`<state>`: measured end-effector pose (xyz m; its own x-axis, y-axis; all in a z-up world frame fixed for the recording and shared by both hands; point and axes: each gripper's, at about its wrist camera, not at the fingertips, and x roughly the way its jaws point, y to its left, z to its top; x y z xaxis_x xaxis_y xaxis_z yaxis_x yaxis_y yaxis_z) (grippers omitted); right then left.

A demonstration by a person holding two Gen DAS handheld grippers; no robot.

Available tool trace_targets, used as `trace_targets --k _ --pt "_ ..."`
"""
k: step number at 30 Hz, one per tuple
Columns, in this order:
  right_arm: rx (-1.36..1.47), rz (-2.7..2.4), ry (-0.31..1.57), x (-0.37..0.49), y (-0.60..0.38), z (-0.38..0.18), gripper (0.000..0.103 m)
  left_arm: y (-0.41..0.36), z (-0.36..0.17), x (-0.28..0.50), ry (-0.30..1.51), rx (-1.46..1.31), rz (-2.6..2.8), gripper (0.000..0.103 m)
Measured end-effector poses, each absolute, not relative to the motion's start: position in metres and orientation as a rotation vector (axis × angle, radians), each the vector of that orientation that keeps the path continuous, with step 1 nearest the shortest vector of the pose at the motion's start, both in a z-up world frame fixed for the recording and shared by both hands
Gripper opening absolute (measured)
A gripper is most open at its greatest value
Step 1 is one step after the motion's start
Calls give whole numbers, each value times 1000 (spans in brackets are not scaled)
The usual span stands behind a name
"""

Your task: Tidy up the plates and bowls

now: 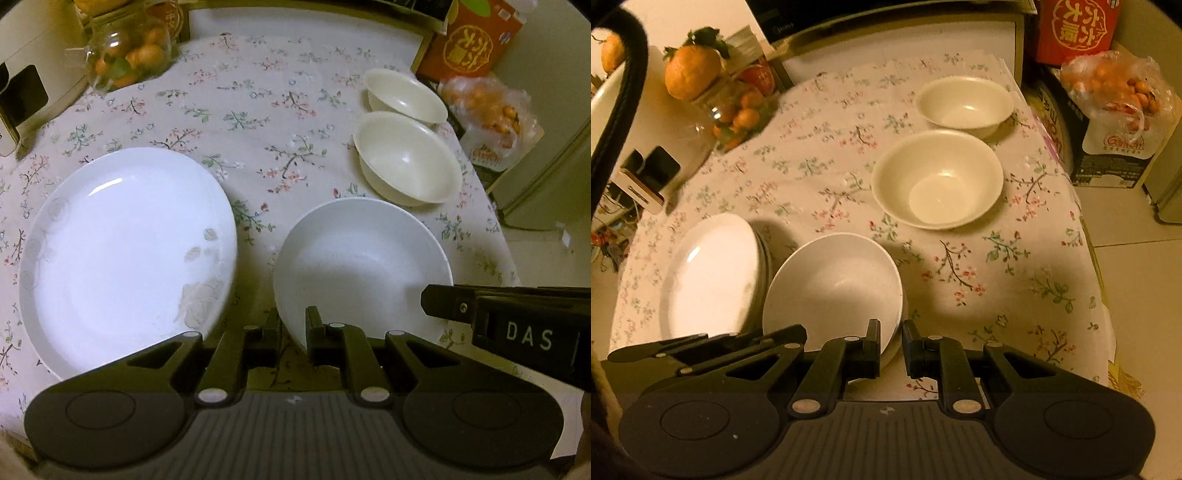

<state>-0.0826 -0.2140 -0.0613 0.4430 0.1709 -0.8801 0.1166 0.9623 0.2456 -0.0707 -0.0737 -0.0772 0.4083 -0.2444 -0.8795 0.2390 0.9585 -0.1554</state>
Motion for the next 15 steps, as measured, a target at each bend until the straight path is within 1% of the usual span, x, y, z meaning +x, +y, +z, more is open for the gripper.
trace_targets --k 11,13,15 --pt "258 29 1140 -83 -214 -68 14 -74 -75 -70 1092 4 -301 12" --pt "264 33 1137 -84 -214 -66 14 -74 -75 -69 1086 10 -301 16" --pt "266 36 1132 -84 -213 -65 14 -74 -73 -67 1079 9 -295 18"
